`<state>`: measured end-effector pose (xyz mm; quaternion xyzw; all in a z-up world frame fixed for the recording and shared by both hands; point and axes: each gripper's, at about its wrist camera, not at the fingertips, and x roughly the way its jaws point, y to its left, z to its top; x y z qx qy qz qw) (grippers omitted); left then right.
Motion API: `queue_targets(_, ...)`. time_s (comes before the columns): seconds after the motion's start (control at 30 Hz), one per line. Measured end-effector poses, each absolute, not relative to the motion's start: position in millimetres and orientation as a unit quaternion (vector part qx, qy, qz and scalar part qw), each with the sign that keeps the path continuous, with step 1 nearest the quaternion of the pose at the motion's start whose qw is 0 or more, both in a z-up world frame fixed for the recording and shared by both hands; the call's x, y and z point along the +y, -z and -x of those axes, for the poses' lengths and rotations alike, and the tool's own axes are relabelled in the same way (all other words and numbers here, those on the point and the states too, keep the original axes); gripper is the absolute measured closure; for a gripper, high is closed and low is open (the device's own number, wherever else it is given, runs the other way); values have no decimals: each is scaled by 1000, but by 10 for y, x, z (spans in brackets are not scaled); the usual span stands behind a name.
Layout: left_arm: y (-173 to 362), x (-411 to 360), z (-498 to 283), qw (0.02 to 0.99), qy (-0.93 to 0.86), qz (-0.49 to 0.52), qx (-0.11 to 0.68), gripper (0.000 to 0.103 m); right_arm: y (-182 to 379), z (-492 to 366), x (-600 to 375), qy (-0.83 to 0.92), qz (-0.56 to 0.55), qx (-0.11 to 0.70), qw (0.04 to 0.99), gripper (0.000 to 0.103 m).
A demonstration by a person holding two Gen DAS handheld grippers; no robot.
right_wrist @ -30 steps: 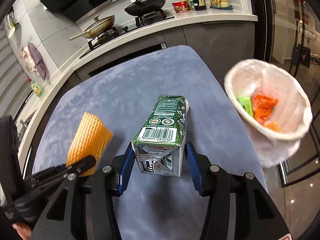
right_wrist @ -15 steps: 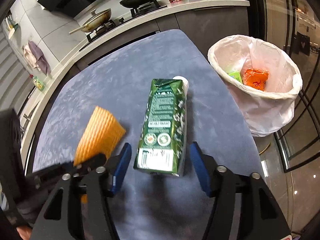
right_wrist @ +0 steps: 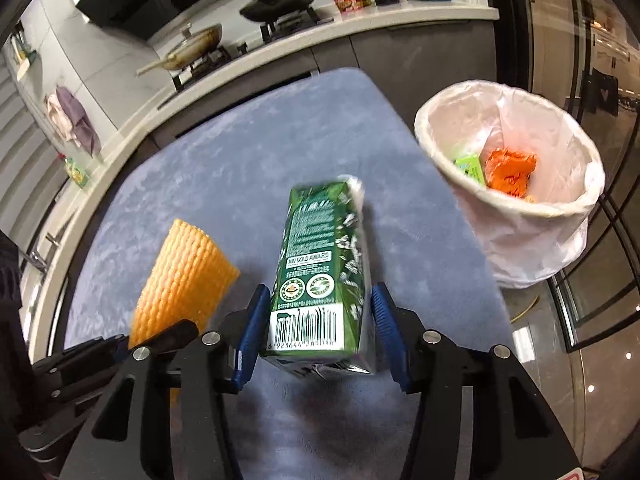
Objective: Collect trash
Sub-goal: 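Carry the green milk carton over the bin with the right gripper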
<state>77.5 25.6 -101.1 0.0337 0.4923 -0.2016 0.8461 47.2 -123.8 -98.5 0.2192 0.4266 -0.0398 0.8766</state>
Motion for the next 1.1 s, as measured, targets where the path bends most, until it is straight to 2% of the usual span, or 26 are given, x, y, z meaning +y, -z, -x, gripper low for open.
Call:
queue_targets(0.57,129,-393,-618,867,278,-35,413,82,53,-49,-2077,72,-264,290,917,57)
queue_targets(0.9,-77,-1082,-779,860,322,-57,391,82,-264,-75,-2779,128,-259,235,928,57)
queue_targets(1.1,-94,-1306,-907,858,329,-58,392,82,-248,-361,-3194,156,-258,234,924,57)
